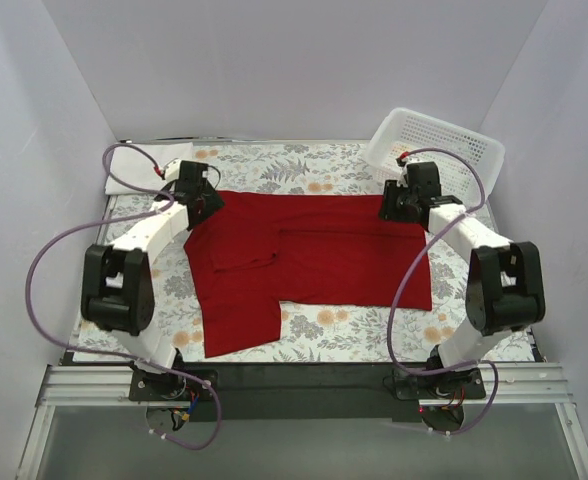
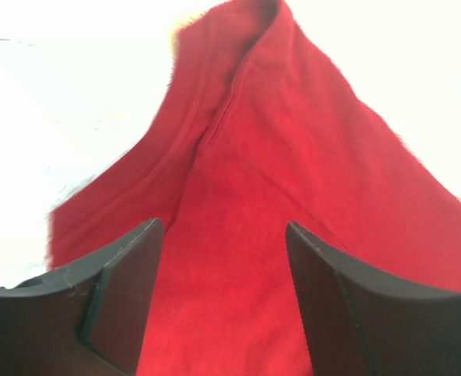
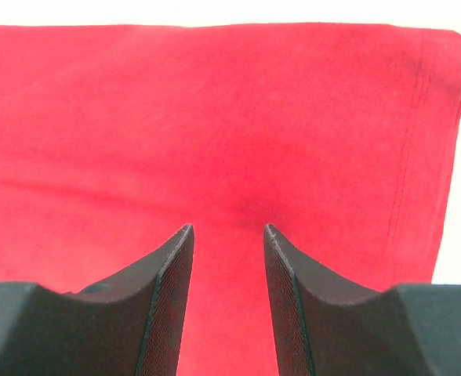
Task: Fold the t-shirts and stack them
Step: Fold the tshirt
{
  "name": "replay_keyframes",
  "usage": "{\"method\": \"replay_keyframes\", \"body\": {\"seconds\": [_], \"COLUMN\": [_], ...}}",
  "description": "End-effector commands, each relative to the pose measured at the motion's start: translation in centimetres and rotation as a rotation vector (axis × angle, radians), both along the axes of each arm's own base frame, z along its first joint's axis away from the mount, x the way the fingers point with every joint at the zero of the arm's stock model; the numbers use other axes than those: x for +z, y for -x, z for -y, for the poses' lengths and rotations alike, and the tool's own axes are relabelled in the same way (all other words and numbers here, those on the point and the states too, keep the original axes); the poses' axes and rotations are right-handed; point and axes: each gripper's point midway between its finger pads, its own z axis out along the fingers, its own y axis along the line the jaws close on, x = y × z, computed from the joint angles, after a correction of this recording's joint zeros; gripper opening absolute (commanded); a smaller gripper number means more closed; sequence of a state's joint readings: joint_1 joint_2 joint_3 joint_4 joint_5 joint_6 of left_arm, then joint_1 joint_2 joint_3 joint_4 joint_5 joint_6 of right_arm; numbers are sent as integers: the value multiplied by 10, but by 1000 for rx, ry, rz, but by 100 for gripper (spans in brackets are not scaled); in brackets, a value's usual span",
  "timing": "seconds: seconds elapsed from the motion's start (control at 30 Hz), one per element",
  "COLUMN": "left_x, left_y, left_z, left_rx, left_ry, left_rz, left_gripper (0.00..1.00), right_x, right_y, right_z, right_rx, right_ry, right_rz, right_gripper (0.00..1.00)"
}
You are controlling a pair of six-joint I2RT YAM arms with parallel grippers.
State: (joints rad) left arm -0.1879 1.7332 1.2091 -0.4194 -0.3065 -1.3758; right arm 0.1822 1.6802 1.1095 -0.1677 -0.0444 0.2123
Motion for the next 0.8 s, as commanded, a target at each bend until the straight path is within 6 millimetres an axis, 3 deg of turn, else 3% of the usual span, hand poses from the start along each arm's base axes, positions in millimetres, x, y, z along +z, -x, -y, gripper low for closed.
{"method": "replay_keyframes", "body": {"seconds": [0.0, 0.13, 0.33, 0.47, 0.77], "left_x": [37, 19, -9, -29, -53], "left_y": [31, 97, 160, 185, 204], "left_z": [-12, -17, -34, -29, -24], "left_rx": [34, 45, 123, 122, 117], "left_ry": [-17, 18, -13, 26, 47], "left_rz": [64, 2, -93, -169, -274], "left_gripper": [65, 64, 57, 50, 43], "right_x": [16, 30, 32, 24, 25], "right_y": [28, 55, 89, 109, 121], "right_z": [-10, -19, -22, -16, -4], "right_rx": [32, 69, 93, 81, 44], "right_ry": [-36, -44, -84, -78, -56], "right_rz": [1, 26, 39, 40, 77], "right_gripper": [48, 48, 48, 48, 48]}}
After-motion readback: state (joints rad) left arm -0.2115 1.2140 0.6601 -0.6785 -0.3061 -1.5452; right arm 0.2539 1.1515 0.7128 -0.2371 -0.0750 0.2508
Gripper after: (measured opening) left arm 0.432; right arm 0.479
